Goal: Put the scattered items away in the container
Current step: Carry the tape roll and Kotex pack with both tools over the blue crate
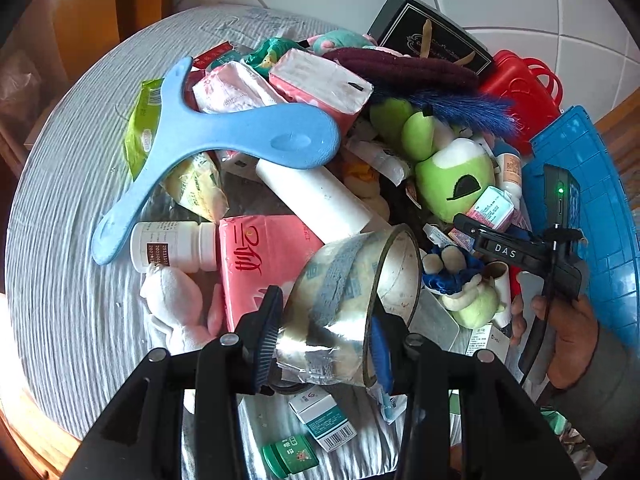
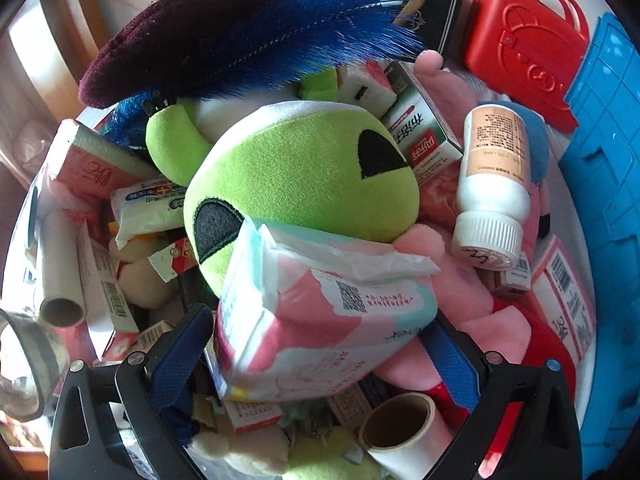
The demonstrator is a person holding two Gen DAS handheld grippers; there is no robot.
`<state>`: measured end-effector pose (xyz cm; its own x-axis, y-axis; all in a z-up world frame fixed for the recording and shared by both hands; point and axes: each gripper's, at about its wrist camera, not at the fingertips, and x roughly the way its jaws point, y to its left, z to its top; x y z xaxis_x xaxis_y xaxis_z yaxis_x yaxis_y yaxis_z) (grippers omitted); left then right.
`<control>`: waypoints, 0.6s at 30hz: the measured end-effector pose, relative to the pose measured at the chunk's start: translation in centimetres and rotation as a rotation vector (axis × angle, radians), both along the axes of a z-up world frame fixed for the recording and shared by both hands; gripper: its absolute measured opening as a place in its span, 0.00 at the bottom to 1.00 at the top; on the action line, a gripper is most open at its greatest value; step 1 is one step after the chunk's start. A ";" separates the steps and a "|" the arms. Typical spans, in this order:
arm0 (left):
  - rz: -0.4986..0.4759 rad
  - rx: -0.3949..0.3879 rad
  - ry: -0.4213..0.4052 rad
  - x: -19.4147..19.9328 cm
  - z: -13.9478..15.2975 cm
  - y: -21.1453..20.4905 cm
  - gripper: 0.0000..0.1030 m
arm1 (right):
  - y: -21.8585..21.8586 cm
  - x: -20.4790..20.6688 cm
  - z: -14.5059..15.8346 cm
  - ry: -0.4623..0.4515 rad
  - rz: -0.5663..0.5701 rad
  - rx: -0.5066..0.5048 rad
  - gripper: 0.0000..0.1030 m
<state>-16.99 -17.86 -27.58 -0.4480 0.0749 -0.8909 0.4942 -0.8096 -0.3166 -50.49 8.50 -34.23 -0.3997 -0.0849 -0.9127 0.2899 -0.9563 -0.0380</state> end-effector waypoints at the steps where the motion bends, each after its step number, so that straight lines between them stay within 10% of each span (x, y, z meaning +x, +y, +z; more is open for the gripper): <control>1: -0.002 -0.001 0.002 0.0 0.1 0.1 0.39 | -0.3 -0.1 -0.1 -0.006 0.006 0.012 1.00; 5: -0.004 -0.007 0.014 0.0 0.7 0.2 0.39 | -0.7 0.0 0.2 -0.008 0.012 0.028 0.80; 18: 0.020 -0.016 0.046 -0.3 1.8 0.5 0.39 | 0.6 3.4 4.7 0.054 0.032 -0.001 0.75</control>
<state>-17.29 -17.38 -25.77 -0.4894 0.0514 -0.8705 0.4955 -0.8051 -0.3261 -47.11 9.10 -29.56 -0.4458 -0.0999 -0.8895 0.3182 -0.9465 -0.0532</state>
